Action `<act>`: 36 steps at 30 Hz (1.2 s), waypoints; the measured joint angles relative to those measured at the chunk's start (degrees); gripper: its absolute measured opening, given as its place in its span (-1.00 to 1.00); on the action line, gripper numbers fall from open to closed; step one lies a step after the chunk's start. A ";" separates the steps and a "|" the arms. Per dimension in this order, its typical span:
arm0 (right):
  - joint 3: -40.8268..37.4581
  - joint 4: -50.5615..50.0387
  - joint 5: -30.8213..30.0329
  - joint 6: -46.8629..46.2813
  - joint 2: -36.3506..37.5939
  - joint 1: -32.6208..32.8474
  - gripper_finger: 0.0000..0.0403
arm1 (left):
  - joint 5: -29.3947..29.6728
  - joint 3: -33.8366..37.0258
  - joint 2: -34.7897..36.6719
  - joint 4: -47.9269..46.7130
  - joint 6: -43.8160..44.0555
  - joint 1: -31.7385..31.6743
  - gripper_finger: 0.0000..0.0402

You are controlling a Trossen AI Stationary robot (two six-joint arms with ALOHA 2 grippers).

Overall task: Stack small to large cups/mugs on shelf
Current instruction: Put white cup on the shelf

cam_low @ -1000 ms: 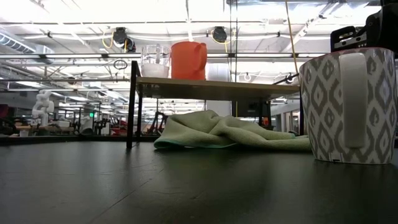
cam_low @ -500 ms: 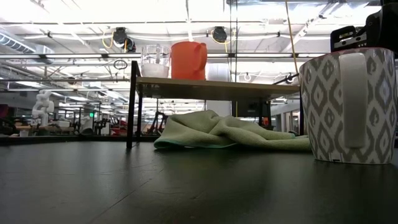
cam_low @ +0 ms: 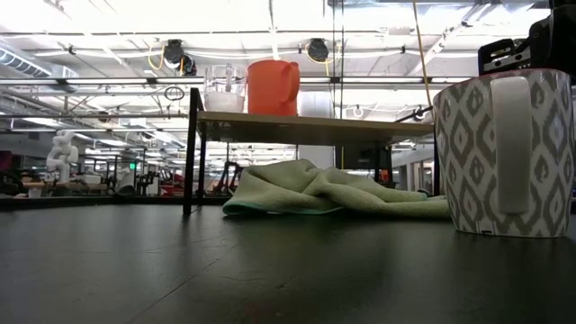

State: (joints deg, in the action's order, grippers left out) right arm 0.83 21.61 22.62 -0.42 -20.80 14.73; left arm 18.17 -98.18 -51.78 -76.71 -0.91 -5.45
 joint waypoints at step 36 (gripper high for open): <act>0.01 -0.02 0.00 0.66 -0.01 0.00 -1.00 | -23.43 72.10 27.15 74.44 -9.94 2.86 -1.00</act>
State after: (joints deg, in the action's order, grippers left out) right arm 0.83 21.58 22.62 0.25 -20.81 14.73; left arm -5.26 -26.09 -24.63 -2.26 -10.85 -2.59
